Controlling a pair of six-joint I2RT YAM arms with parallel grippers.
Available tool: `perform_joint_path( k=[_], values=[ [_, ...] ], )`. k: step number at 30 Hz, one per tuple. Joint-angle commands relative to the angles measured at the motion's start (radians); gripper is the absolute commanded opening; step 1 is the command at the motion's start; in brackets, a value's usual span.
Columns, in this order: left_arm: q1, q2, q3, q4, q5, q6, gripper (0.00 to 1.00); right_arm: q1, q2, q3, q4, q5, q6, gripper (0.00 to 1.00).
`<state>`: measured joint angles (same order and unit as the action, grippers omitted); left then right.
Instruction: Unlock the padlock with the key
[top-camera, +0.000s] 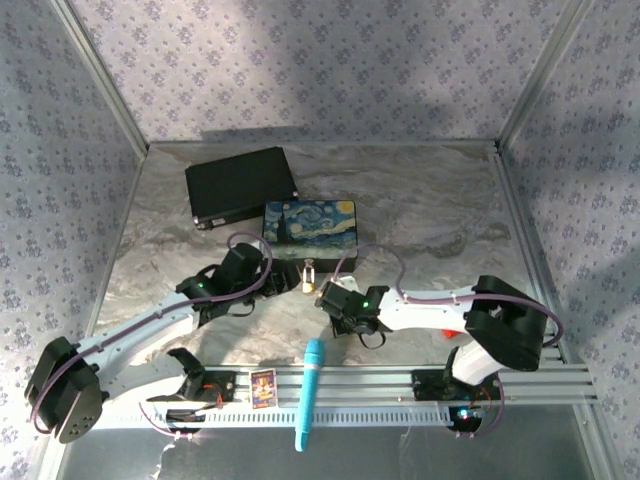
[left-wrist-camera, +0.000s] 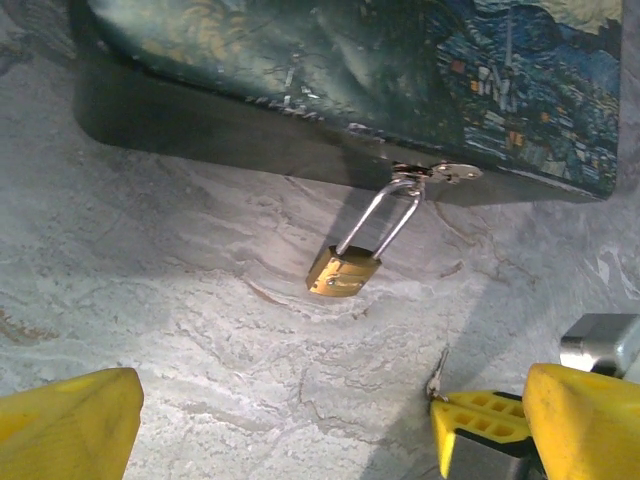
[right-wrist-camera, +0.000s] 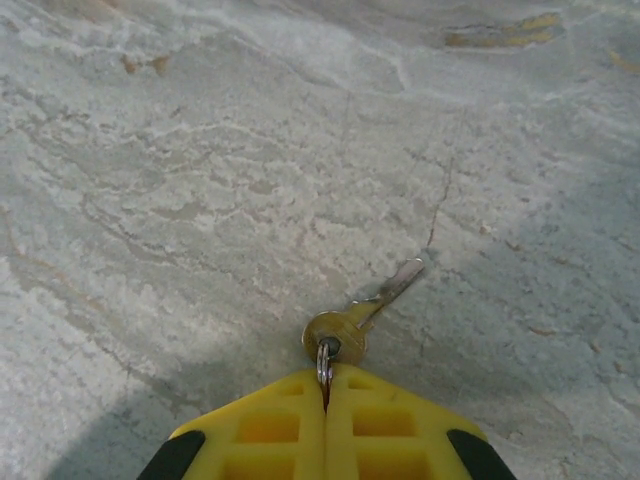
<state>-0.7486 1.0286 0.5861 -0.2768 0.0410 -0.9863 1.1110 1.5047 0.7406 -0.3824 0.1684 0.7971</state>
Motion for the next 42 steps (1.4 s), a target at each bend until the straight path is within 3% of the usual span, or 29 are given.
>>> perform_joint_path(
  k=[1,7,11,15,18,23,30,39,42],
  values=[
    [-0.008,0.004,-0.013,0.059,-0.019,-0.068,0.97,-0.054,-0.089,-0.041,-0.012,-0.109,-0.113,0.00],
    [-0.041,0.030,-0.100,0.348,-0.001,-0.221,0.90,-0.174,-0.265,-0.052,-0.092,-0.305,-0.373,0.00],
    [-0.093,0.058,-0.095,0.425,-0.036,-0.289,0.88,-0.217,-0.325,0.003,-0.164,-0.400,-0.490,0.00],
    [-0.130,0.100,-0.068,0.468,-0.030,-0.332,0.86,-0.220,-0.324,0.072,-0.205,-0.461,-0.556,0.00],
    [-0.143,0.148,-0.080,0.562,0.023,-0.400,0.80,-0.215,-0.318,0.093,-0.171,-0.486,-0.563,0.00],
    [-0.187,0.179,-0.109,0.668,0.012,-0.463,0.68,-0.183,-0.303,0.124,-0.099,-0.559,-0.603,0.00],
    [-0.203,0.156,-0.121,0.674,0.046,-0.494,0.53,-0.165,-0.247,0.184,-0.094,-0.503,-0.627,0.00],
    [-0.203,0.113,-0.147,0.668,0.077,-0.523,0.24,-0.160,-0.245,0.200,-0.068,-0.457,-0.630,0.00],
    [-0.202,0.113,-0.136,0.655,0.093,-0.513,0.09,-0.158,-0.240,0.198,-0.068,-0.441,-0.631,0.00]
  ],
)
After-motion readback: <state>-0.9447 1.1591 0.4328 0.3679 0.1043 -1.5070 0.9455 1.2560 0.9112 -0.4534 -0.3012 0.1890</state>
